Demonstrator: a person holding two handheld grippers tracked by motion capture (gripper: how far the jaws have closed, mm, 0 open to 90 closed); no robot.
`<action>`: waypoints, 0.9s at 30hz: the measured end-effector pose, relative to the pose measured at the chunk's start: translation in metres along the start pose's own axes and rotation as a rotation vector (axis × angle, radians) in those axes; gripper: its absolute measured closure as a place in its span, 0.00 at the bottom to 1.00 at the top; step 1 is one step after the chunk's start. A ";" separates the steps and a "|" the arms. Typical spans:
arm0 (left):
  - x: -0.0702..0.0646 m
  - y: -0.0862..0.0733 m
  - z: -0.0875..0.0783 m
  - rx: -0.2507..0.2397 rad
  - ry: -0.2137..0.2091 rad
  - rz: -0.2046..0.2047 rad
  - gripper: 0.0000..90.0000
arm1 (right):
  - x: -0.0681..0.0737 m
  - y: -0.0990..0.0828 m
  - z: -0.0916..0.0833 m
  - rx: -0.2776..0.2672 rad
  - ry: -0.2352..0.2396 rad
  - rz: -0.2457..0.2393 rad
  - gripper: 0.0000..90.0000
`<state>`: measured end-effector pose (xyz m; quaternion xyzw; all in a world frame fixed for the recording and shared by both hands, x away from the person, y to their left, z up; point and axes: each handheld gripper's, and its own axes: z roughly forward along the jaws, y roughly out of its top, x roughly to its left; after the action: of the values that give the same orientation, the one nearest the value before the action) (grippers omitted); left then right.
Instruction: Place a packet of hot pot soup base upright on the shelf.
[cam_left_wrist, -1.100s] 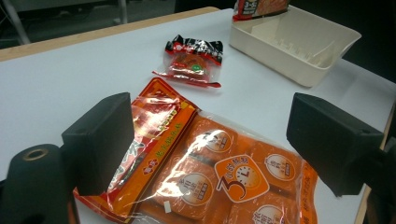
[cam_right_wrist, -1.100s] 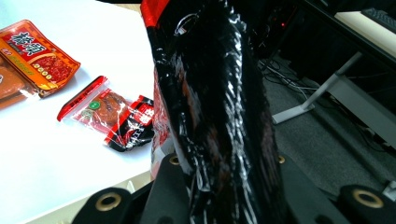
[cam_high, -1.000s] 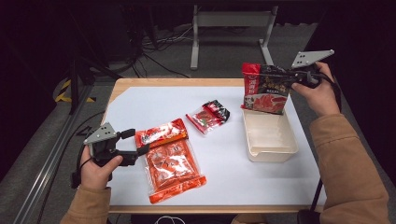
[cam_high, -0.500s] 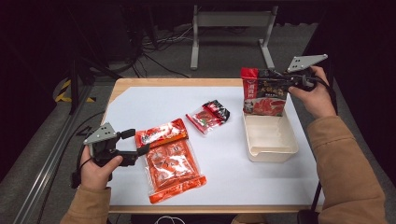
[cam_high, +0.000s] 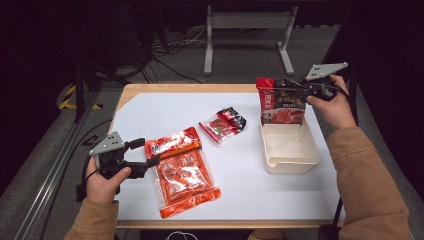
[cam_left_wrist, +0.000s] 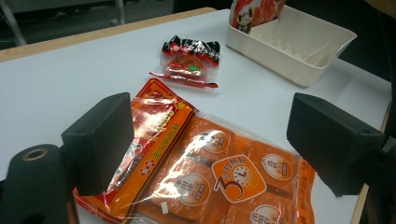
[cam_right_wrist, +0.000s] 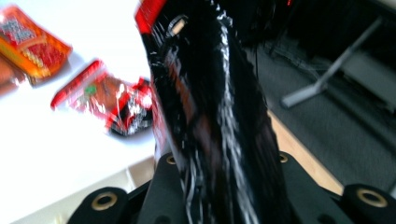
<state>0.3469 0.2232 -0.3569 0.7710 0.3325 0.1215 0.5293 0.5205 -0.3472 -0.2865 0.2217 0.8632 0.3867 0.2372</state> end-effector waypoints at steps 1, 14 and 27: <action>0.000 0.000 0.000 -0.001 0.000 0.002 0.18 | 0.000 -0.004 0.003 0.017 0.001 0.003 0.88; -0.001 0.001 0.004 0.000 -0.005 0.007 0.18 | 0.002 -0.027 0.003 0.003 -0.012 0.072 0.88; 0.002 0.003 0.006 -0.004 -0.017 0.006 0.18 | 0.005 -0.029 0.004 0.052 -0.039 0.078 0.82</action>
<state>0.3524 0.2192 -0.3566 0.7721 0.3252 0.1172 0.5333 0.5135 -0.3598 -0.3126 0.2688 0.8588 0.3685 0.2331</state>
